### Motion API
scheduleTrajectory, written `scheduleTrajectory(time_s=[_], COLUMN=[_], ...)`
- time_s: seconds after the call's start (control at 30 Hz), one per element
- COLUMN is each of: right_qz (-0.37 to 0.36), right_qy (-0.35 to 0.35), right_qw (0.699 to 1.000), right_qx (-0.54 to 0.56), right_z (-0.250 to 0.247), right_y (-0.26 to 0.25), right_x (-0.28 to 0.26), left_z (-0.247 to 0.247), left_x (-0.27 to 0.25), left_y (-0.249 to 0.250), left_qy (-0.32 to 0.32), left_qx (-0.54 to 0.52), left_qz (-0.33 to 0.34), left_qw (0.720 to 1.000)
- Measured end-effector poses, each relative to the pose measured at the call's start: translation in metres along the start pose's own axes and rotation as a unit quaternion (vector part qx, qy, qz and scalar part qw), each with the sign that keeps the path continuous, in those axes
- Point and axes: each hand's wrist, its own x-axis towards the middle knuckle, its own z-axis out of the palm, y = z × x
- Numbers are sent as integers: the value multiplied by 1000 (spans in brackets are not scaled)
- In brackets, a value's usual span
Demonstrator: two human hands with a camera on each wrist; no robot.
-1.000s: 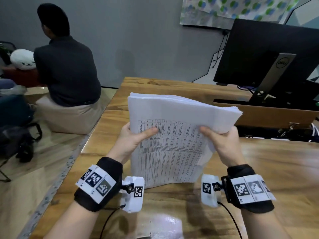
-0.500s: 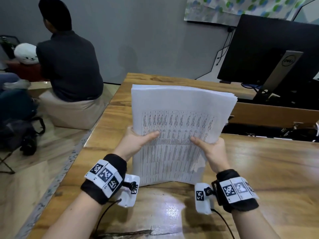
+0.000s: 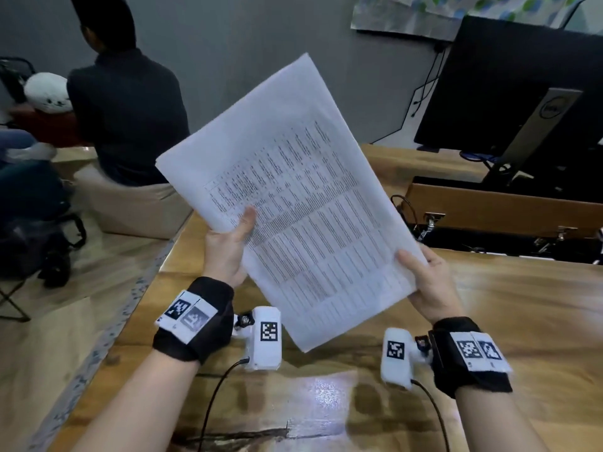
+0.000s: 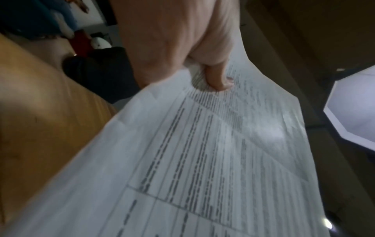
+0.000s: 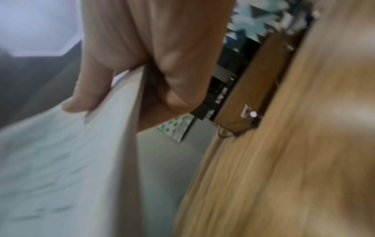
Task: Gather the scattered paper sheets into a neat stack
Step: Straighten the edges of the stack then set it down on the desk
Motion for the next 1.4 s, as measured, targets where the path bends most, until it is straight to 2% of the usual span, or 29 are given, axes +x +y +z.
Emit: scheduleTrajectory(time_s=[0.07,0.1,0.23,0.33,0.43,0.5,0.6,0.7,0.73,0.77,0.9,1.0,1.07,1.13,1.3,1.4], right_qz=[4,14,15,7,-7,-27,-76,-120,-132,-144,-175,-146,-105,-93,-145,-167], right_qy=[4,-5,-64,-29,4,14,34,35,32,31,52,67,68,65,63,84], right_qw=[992,988,997,1000,999,994,985,974,972,970,966,969,971,971,963,957], right_qx=[124,151,50,1,-54,-104,-150,-187,-192,-193,-184,-188,-203,-208,-218,-224], right_z=[3,8,29,23,-1,-10,-14,-7,-5,-3,1,-5,-10,-13,-2,6], right_y=[7,11,26,23,14,6,-1,-7,-8,-7,-2,10,16,15,-8,-12], right_x=[4,4,1,3,2,1,2,1,1,0,-5,-10,-13,-13,-11,-8], left_z=[2,3,2,-10,-35,-50,-62,-50,-42,-36,-26,-41,-50,-52,-39,-35], left_x=[0,0,-3,1,11,16,16,11,8,6,-6,-10,-12,-15,-12,-9], left_y=[-5,-7,-13,-8,2,7,10,9,7,4,-11,-20,-20,-11,12,14], left_qy=[10,19,4,2,26,15,-43,-97,-94,-82,-44,-13,-27,-54,-117,-124], left_qx=[-10,-10,-8,-24,-17,39,159,318,352,359,301,300,289,287,320,327], left_qz=[-18,-30,-84,-66,-44,-34,-32,-30,-14,4,37,16,13,40,104,122], left_qw=[1000,999,996,998,999,999,986,943,931,930,952,954,957,955,935,929])
